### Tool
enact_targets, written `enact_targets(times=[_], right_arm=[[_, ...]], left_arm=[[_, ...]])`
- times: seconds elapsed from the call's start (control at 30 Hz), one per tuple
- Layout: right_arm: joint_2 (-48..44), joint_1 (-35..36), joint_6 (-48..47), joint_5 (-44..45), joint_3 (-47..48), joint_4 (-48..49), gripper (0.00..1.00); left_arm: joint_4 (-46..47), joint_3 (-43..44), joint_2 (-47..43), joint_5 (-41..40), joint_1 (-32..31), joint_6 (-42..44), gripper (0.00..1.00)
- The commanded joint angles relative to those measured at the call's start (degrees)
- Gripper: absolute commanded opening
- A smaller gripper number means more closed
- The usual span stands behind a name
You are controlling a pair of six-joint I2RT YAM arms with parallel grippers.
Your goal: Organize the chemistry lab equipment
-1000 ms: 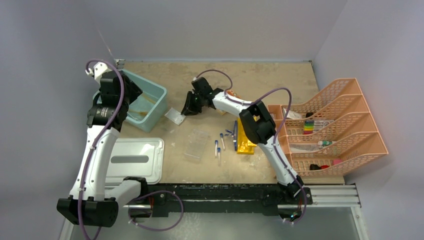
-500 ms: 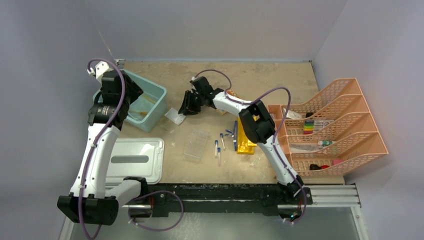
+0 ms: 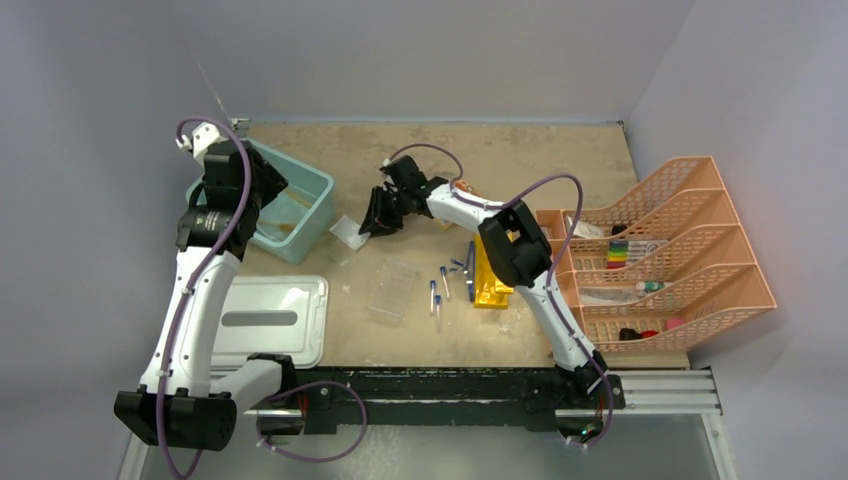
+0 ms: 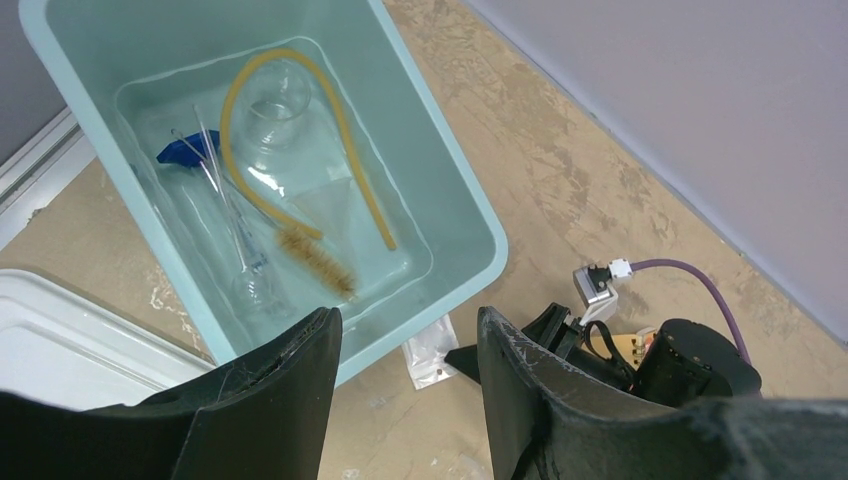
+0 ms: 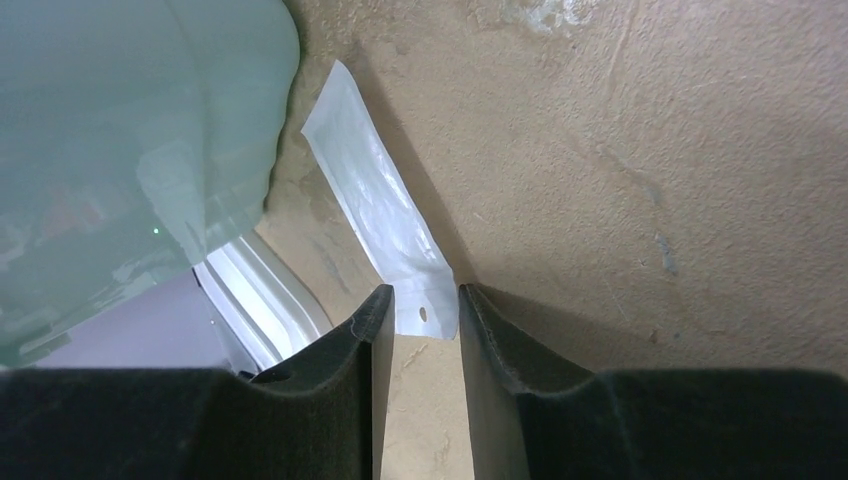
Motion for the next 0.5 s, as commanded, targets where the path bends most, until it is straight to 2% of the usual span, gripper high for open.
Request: enact_targets(times=[0.0,0.2,0.3,0.33,0.47], right_arm=[[4.0,0.5,0.3,0.5,0.0,-2.9,0.33],[4.1,0.5,1.7,3.3,-2.7,6.9,0.23],[3.0,0.4,1.0,3.3,-3.6,9.2,0.03],[1.6,0.3,0.8,3.4,-4.9,10.6,0.0],[-7.5,-1.4,0.2,3.4,-13.2,19.6,0.0]], left_arm=[[1.7,0.7,-0.9,0.3,-0.5,-0.8,0.51],[1.5,1.3,-0.6,0.8,-0.6,-0.7,0.51],[1.4,1.4,-0.6,1.0,-0.6,-0.5,0.51],[1.5,1.3,-0.6,1.2,-0.6,-0.5,0.51],[2.7,1.1,-0.4,3.1,-0.6,-0.5,0.52]])
